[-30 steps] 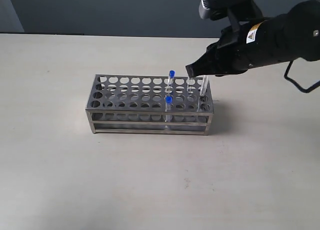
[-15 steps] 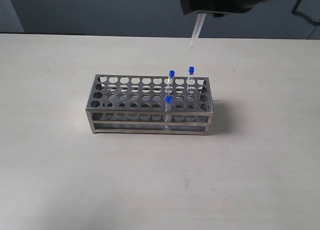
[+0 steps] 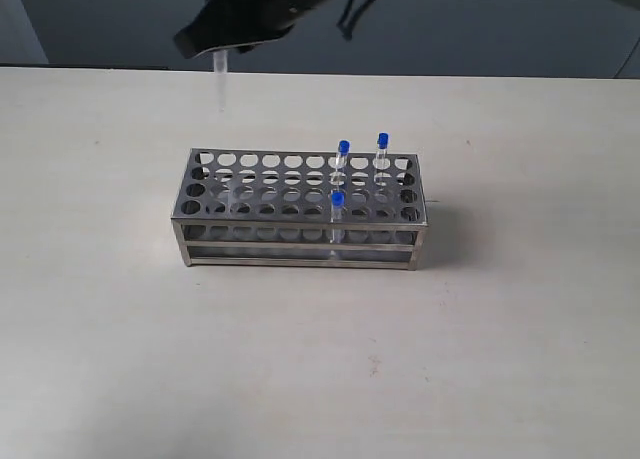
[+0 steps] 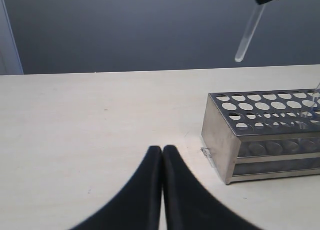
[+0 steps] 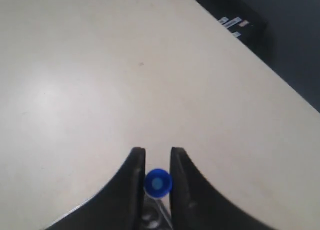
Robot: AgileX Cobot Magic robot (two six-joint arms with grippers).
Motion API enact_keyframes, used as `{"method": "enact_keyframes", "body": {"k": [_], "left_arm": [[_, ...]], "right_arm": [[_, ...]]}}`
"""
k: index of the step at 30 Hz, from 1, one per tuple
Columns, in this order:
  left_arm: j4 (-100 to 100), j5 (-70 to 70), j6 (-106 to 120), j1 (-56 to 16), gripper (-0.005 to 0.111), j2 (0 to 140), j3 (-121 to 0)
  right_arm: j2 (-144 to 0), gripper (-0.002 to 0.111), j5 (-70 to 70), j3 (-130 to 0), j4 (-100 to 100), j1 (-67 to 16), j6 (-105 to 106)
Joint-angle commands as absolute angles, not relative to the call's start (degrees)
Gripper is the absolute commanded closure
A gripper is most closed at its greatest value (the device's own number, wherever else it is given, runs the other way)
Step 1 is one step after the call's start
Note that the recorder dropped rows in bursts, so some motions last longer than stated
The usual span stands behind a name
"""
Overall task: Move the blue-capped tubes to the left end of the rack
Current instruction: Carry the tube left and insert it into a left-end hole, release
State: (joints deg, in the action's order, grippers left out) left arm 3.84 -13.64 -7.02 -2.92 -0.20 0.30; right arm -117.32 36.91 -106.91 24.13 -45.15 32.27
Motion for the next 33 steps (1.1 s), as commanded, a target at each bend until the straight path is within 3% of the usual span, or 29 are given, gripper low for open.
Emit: {"method": "enact_keyframes", "body": {"k": [1, 30, 32, 33], "left_arm": [[3.90, -13.24, -7.06, -3.54, 0.106, 0.00, 0.00], [3.90, -13.24, -7.06, -3.54, 0.106, 0.00, 0.00], [3.90, -13.24, -7.06, -3.54, 0.106, 0.00, 0.00], [3.90, -13.24, -7.06, -3.54, 0.106, 0.00, 0.00]], "right_arm": [[-124.41, 0.108, 43.41, -116.02, 24.27, -46.92, 32.99], [-131.41, 0.108, 49.26, -119.13, 20.43, -47.43, 28.23], [-131.53, 0.101, 49.26, -119.13, 20.43, -47.43, 27.16], [-131.53, 0.092, 49.26, -119.13, 20.43, -47.43, 27.16]]}}
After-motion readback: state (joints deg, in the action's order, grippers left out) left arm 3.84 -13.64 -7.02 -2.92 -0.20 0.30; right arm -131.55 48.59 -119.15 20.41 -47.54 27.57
